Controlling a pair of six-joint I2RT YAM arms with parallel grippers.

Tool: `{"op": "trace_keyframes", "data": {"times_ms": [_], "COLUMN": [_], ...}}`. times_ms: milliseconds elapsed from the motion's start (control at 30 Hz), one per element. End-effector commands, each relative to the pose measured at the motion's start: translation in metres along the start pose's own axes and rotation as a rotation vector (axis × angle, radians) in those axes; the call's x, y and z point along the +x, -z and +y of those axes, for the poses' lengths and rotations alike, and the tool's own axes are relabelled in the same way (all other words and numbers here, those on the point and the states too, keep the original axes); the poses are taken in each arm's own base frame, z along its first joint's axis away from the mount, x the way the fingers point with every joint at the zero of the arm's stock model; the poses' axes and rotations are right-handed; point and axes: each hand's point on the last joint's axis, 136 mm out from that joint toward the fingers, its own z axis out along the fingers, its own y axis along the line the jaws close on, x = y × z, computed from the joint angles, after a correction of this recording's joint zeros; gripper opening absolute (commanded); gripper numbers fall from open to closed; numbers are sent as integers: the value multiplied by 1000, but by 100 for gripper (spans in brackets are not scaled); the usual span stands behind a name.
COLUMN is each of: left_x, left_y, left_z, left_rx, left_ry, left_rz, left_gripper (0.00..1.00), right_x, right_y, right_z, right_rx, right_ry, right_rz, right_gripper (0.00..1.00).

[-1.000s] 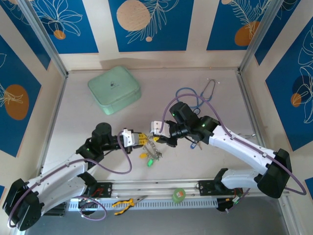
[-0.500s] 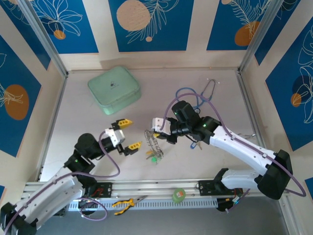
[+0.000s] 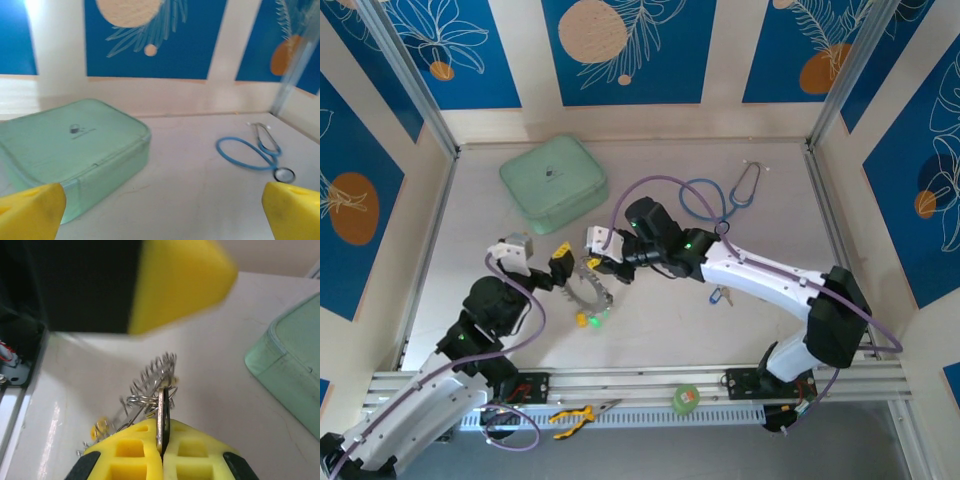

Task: Put the keys on the keyring

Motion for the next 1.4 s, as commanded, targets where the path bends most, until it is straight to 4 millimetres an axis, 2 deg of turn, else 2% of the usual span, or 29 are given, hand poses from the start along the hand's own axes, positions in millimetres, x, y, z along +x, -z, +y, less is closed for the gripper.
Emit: {"op": "trace_keyframes", "data": {"times_ms": [0, 67, 133, 233, 400, 467, 600, 767, 1000, 1100, 1167, 1267, 1367], "left_x": [-12, -7, -3, 5, 20, 27, 40, 57, 68, 69, 70, 72, 76], "left_y": [5, 3, 2, -3, -16, -21, -32, -36, -44, -50, -55, -61, -65], "left_z": [17, 19, 20, 19, 9, 5, -1, 6, 3, -2, -6, -11, -15], "left_rx": [-107, -118, -128, -130, -91, -78, -62, -110, -102, -90, -80, -62, -48], "left_ry": [48, 47, 50, 48, 30, 23, 14, 11, 21, -2, -14, -22, -20], "left_rz": [-8, 13, 29, 55, 102, 123, 156, 205, 230, 250, 264, 281, 295], "left_gripper": [100, 100, 100, 100, 100, 100, 100, 100, 100, 100, 100, 100, 100], "right_x": [31, 63, 88, 116, 178, 194, 213, 241, 254, 262, 260, 237, 198], "right_y": [-12, -15, -11, 2, 31, 43, 58, 77, 81, 83, 83, 74, 62], "right_z": [-14, -11, -5, -4, -7, -8, -6, 1, -9, -27, -36, -35, -29], "right_rx": [61, 63, 53, 71, 94, 96, 75, 35, 60, 138, 178, 189, 206], "right_ry": [-85, -88, -74, -51, -9, -2, 3, 20, -33, -70, -99, -178, -346], "right_rz": [82, 189, 291, 418, 660, 723, 800, 919, 935, 957, 957, 839, 650], "right_gripper": [0, 0, 0, 0, 2, 4, 8, 13, 17, 23, 25, 26, 27]}}
